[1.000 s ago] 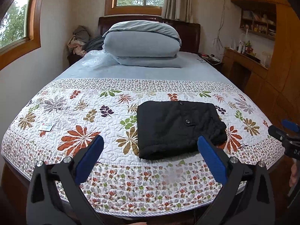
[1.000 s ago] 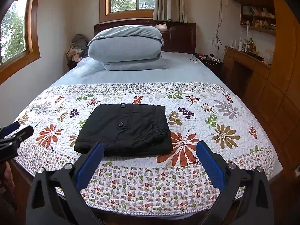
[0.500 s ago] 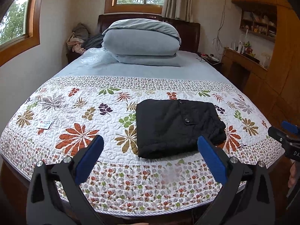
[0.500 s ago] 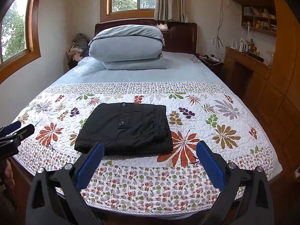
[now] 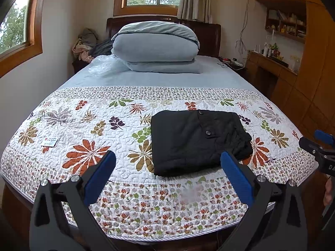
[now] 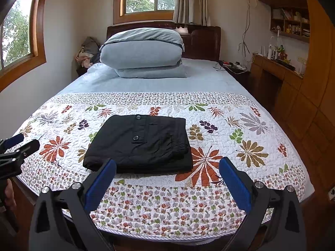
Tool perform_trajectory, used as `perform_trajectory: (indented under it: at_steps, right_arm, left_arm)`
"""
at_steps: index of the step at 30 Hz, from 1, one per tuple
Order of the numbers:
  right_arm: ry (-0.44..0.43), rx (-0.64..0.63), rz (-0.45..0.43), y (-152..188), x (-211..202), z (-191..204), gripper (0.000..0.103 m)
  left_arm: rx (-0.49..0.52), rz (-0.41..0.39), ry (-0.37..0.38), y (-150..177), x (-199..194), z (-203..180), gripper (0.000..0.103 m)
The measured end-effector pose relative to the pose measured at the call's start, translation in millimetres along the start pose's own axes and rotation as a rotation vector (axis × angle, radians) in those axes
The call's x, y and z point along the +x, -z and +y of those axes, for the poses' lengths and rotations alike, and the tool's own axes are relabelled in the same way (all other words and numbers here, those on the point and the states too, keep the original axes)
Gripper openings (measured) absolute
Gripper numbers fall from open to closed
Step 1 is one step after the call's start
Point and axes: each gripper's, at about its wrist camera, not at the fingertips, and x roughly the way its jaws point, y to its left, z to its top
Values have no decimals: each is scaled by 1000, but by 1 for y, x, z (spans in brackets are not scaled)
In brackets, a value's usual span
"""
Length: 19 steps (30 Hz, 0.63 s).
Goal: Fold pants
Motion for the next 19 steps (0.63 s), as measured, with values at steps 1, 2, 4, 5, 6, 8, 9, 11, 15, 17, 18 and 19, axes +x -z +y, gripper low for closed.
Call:
perform_trajectory:
  at_steps: [1, 2, 4, 5, 6, 8, 9, 11, 15, 17, 18, 19]
  right_arm:
    - [0, 0, 1, 0, 0, 0, 100]
    - [1, 1, 1, 0, 0, 0, 100]
    - [3, 0, 3, 0, 1, -1, 100]
    - [3, 1, 3, 0, 1, -1, 100]
    - [2, 0, 2, -1, 1, -2, 100]
    - [4, -3, 1, -1, 1, -2, 100]
    - [5, -3, 0, -1, 1, -2, 100]
    - [4, -1, 1, -1, 1, -2, 100]
    - [4, 2, 3, -2, 2, -3, 100]
    - [4, 5, 3, -2, 1, -3, 100]
    - [4, 6, 4, -2, 1, -3, 100]
    - [6, 7, 4, -2, 1, -3, 100]
  left_arm:
    - [3, 1, 6, 0, 0, -1, 100]
    - [4, 2, 7, 0, 1, -1, 100]
    - [4, -3, 11, 0, 0, -2, 100]
    - [6, -4, 12, 0, 0, -2, 100]
    - [8, -4, 12, 0, 0, -2, 100]
    - [7, -5, 13, 0, -1, -3, 100]
    - [6, -6, 13, 0, -1, -2, 100]
    - [6, -7, 12, 0, -1, -2, 100]
    - [-3, 6, 10, -1, 1, -1, 100]
    - [-10, 14, 18, -1, 2, -1, 100]
    - [-9, 16, 19, -1, 2, -1, 100]
    - [-8, 17, 19, -1, 2, -1, 100]
